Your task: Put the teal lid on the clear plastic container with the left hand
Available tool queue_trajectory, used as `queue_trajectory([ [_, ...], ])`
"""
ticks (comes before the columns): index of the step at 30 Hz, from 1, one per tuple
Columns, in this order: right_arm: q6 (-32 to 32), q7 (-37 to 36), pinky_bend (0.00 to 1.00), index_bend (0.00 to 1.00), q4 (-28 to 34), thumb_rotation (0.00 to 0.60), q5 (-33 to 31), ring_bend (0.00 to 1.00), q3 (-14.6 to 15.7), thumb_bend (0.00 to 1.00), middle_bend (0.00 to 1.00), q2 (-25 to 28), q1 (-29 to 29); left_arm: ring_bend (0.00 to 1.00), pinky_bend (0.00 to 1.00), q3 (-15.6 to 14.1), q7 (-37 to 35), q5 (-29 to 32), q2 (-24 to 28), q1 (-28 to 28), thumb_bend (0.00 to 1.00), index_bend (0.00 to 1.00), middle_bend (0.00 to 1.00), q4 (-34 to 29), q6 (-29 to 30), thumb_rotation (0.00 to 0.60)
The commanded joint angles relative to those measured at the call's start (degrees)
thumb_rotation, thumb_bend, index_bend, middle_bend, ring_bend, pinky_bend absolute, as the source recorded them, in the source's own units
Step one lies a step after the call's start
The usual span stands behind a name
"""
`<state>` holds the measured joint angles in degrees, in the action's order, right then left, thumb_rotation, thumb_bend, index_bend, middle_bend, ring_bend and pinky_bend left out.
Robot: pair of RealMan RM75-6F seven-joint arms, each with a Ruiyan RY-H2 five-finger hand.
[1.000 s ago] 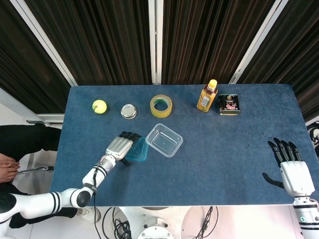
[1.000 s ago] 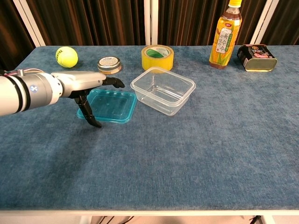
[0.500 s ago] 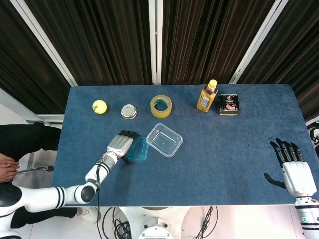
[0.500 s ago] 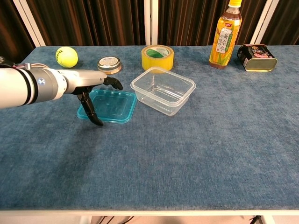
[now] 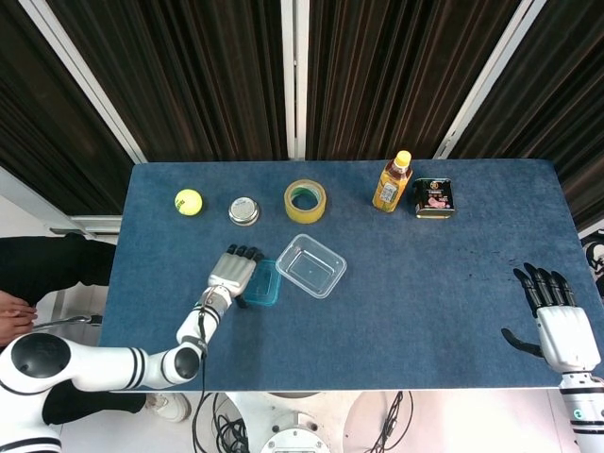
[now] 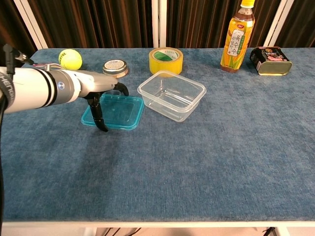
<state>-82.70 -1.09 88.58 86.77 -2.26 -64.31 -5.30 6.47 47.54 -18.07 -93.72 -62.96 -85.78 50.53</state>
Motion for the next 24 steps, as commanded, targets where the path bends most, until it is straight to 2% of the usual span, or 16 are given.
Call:
queue_trajectory([
  [1,-0.05,-0.29,0.0,0.0,-0.27,0.6,0.0,0.0,0.06,0.1,0.0,-0.06,0.1,0.0,0.02,-0.65,2.25,3.58,-0.92,-2.13,0.0,0.12,0.02,0.7,0.89,0.6],
  [6,-0.13,-0.91,0.0,0.0,-0.85,0.6,-0.06,0.0,0.11,0.1,0.0,-0.3,0.26,0.0,0.02,-0.82,3.26,6.5,-1.13,-3.36,0.02,0.12,0.03,1.5,0.27,0.6],
  [9,-0.2,-1.23,0.0,0.0,-1.17,0.6,0.04,0.0,0.17,0.1,0.0,-0.47,0.33,0.01,0.02,-0.88,3.03,6.46,-1.04,-3.64,0.05,0.18,0.14,1.67,-0.07,0.6],
  [13,-0.29,-1.52,0.0,0.0,-1.43,0.6,-0.15,0.0,0.14,0.1,0.0,-0.54,0.48,0.12,0.05,-1.38,2.24,4.52,-0.82,-3.43,0.08,0.29,0.28,1.61,-0.02,0.6],
  [18,-0.69,-1.5,0.0,0.0,-1.32,0.6,0.01,0.0,0.05,0.1,0.0,-0.36,0.61,0.17,0.07,-1.98,0.45,0.4,1.19,-2.6,0.1,0.34,0.33,-0.17,-0.21,0.6],
  [24,-1.0,-1.45,0.0,0.0,-1.14,0.6,0.28,0.0,-0.02,0.1,0.0,-0.36,0.65,0.17,0.09,-2.54,-5.22,-9.65,5.46,0.42,0.12,0.34,0.35,-3.35,-0.64,0.6],
])
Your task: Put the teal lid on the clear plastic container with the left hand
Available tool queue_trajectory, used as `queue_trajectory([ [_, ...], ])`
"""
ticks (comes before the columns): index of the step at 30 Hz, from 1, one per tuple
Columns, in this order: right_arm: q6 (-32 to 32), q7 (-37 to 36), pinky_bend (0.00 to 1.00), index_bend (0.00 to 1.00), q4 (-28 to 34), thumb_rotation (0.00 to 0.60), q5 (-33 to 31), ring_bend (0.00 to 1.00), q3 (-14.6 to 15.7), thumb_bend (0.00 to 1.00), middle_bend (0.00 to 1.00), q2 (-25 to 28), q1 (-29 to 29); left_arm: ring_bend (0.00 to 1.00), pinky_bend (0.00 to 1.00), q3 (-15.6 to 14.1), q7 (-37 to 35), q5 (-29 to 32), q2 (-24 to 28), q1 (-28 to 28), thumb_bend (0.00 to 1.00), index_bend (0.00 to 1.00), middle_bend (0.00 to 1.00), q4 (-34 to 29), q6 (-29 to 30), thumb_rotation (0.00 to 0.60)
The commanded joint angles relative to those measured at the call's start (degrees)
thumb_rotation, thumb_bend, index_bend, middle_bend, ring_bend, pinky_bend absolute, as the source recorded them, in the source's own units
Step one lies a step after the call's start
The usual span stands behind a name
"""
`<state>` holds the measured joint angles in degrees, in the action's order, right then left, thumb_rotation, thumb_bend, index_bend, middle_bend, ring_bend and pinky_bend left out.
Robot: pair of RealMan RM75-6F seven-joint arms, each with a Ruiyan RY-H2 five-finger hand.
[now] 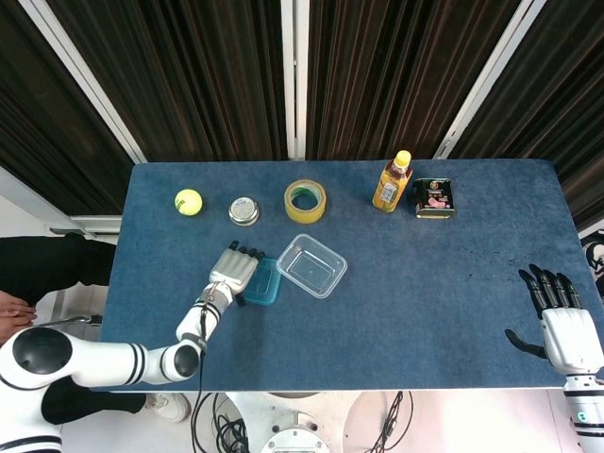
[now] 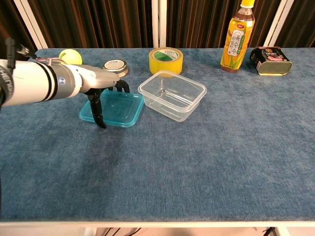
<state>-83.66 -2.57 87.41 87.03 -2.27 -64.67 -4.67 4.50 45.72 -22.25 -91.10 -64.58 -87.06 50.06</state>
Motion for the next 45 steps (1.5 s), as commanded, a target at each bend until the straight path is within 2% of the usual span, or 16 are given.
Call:
queue_trajectory([
  [1,-0.11,0.09,0.0,0.0,0.11,0.6,0.04,0.0,-0.04,0.1,0.0,0.01,0.02,0.17,0.09,-0.76,-4.37,-7.52,3.88,2.64,0.12,0.34,0.35,-2.63,0.01,0.6],
  [6,-0.33,0.55,0.0,0.0,0.52,0.6,0.31,0.0,-0.06,0.1,0.0,0.06,0.03,0.17,0.09,-0.5,-9.04,-15.64,8.49,5.14,0.12,0.34,0.35,-5.19,1.36,0.6],
  [10,-0.62,1.41,0.0,0.0,1.28,0.6,0.61,0.0,0.0,0.1,0.0,0.26,0.11,0.17,0.09,0.97,-13.7,-23.04,11.61,5.89,0.12,0.34,0.35,-6.84,0.31,0.6],
  [13,-0.98,2.21,0.0,0.0,2.06,0.6,0.78,0.0,0.03,0.1,0.0,0.53,0.27,0.17,0.08,2.18,-16.26,-28.29,11.8,5.01,0.12,0.34,0.35,-6.55,-1.71,0.6],
  [19,-1.41,3.91,0.0,0.0,3.76,0.6,0.82,0.0,0.16,0.1,0.0,1.15,0.64,0.17,0.07,4.64,-17.19,-32.98,8.84,-0.54,0.12,0.34,0.34,-3.65,-8.27,0.6],
  [24,-1.43,4.73,0.0,0.0,4.51,0.6,0.45,0.0,0.23,0.1,0.0,1.43,0.93,0.17,0.07,5.41,-15.31,-32.36,5.38,-5.99,0.12,0.34,0.33,0.48,-13.31,0.6],
  [30,-1.21,5.31,0.0,0.0,4.89,0.6,-0.1,0.0,0.25,0.1,0.0,1.47,1.13,0.17,0.07,5.1,-12.75,-27.02,1.37,-11.77,0.12,0.34,0.33,6.3,-17.01,0.6],
  [38,-0.66,5.56,0.0,0.0,5.03,0.6,-0.56,0.0,0.02,0.1,0.0,1.41,0.93,0.17,0.07,2.38,-9.13,-17.77,-1.56,-17.64,0.12,0.34,0.33,10.9,-18.01,0.6],
  [45,-0.38,5.47,0.0,0.0,4.96,0.6,-0.89,0.0,-0.04,0.1,0.0,1.39,0.94,0.17,0.06,0.07,-8.91,-15.87,-1.72,-19.41,0.12,0.34,0.33,11.76,-18.03,0.6],
])
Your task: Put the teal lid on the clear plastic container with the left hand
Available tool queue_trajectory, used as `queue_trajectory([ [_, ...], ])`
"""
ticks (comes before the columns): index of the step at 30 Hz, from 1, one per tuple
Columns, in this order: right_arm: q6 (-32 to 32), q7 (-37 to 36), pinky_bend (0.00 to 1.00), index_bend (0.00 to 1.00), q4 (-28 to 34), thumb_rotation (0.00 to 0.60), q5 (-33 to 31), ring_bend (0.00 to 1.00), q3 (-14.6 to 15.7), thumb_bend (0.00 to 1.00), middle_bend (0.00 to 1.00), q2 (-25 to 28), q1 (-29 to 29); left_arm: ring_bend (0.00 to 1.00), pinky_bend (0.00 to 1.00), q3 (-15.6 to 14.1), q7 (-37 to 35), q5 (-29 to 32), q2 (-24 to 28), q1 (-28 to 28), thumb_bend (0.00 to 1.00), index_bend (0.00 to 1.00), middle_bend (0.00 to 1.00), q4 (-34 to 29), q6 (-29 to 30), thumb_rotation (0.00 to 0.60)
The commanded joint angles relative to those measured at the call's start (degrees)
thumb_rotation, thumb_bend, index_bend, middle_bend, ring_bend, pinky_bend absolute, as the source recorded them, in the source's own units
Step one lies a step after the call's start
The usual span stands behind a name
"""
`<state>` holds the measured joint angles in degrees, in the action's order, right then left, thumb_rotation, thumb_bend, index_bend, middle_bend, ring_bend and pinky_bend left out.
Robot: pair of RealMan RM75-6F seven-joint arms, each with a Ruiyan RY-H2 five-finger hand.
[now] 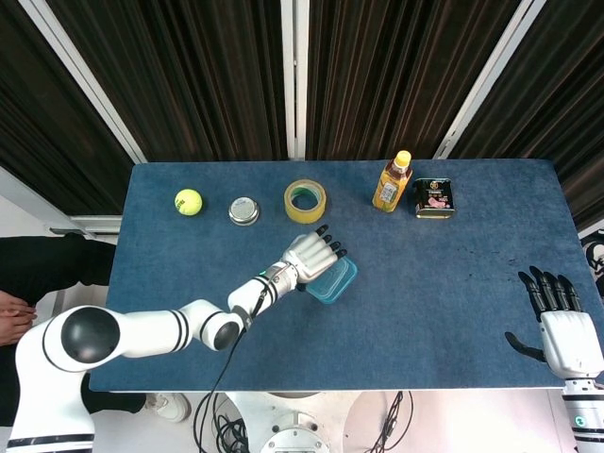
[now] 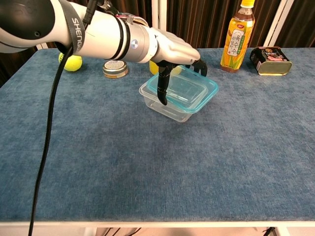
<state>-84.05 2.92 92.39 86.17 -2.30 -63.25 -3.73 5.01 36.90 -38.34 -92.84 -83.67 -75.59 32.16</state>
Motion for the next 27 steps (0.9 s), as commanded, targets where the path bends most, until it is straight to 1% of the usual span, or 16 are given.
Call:
queue_trajectory([
  [1,0.06,-0.03,0.0,0.0,-0.05,0.6,-0.12,0.0,-0.01,0.1,0.0,-0.08,0.03,0.17,0.06,-0.71,-0.32,0.23,0.09,-0.43,0.12,0.34,0.33,0.44,-0.21,0.6],
  [6,0.19,0.06,0.0,0.0,-0.16,0.6,-0.42,0.0,-0.05,0.1,0.0,-0.24,0.08,0.17,0.05,-1.34,-1.61,-0.02,0.46,-0.8,0.12,0.34,0.33,1.12,-0.71,0.6],
  [12,0.09,0.43,0.0,0.0,0.05,0.6,-0.47,0.0,-0.11,0.1,0.0,-0.23,0.15,0.15,0.04,-1.86,-3.32,-1.74,0.94,-1.54,0.12,0.34,0.32,1.93,-2.57,0.6],
  [16,0.06,0.49,0.0,0.0,0.07,0.6,-0.81,0.0,-0.13,0.1,0.0,-0.22,0.33,0.15,0.04,-2.86,-3.88,-2.44,1.38,-2.32,0.12,0.34,0.32,2.68,-3.91,0.6],
  [21,0.25,0.61,0.0,0.0,0.1,0.6,-0.98,0.0,-0.15,0.1,0.0,-0.27,0.33,0.15,0.03,-3.06,-5.31,-3.78,2.39,-2.48,0.12,0.34,0.32,2.33,-4.07,0.6],
  [27,0.35,0.92,0.0,0.0,0.27,0.6,-1.11,0.0,-0.25,0.1,0.0,-0.25,0.28,0.15,0.03,-4.08,-6.49,-5.14,2.61,-3.09,0.12,0.34,0.32,3.03,-5.51,0.6],
])
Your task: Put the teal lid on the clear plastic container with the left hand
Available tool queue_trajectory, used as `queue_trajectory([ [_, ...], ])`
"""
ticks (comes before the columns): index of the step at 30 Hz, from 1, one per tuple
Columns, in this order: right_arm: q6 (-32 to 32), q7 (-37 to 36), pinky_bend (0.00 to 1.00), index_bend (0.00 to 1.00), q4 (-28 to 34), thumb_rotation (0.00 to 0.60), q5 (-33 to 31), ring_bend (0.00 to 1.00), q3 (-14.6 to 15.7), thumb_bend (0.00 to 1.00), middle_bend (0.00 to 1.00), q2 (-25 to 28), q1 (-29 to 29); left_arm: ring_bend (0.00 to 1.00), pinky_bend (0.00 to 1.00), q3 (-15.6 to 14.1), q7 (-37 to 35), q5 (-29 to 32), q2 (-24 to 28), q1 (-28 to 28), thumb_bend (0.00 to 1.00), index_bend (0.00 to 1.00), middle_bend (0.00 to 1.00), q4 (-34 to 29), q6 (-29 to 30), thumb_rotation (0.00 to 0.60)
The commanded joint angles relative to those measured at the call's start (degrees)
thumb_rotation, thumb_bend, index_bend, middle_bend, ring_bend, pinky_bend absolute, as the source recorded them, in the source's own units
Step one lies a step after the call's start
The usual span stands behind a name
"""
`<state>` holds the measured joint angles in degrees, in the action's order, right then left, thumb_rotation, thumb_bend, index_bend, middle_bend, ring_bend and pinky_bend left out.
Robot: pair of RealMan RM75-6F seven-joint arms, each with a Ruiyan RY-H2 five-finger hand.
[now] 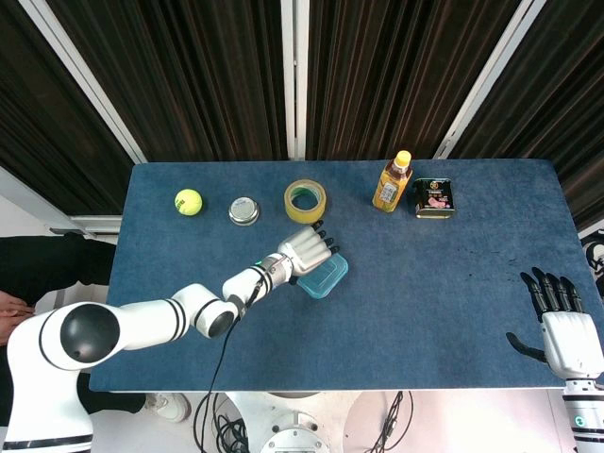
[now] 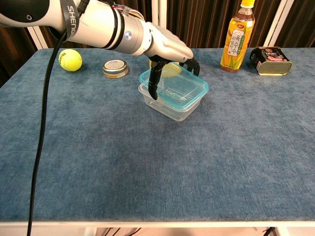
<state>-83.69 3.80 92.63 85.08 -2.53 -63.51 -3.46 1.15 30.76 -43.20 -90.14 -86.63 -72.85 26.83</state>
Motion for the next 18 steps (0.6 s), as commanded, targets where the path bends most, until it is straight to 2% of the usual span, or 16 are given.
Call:
queue_trajectory([
  [1,0.0,0.09,0.0,0.0,0.07,0.6,-0.06,0.0,-0.04,0.1,0.0,0.02,0.01,0.15,0.03,-0.34,-0.65,-0.49,-0.24,-0.18,0.12,0.34,0.32,0.53,-0.23,0.6],
  [18,0.3,0.22,0.0,0.0,0.03,0.6,-0.61,0.0,-0.08,0.1,0.0,-0.06,0.14,0.15,0.03,-1.39,-3.16,-1.16,-2.73,-1.9,0.12,0.34,0.31,3.88,-1.3,0.6],
])
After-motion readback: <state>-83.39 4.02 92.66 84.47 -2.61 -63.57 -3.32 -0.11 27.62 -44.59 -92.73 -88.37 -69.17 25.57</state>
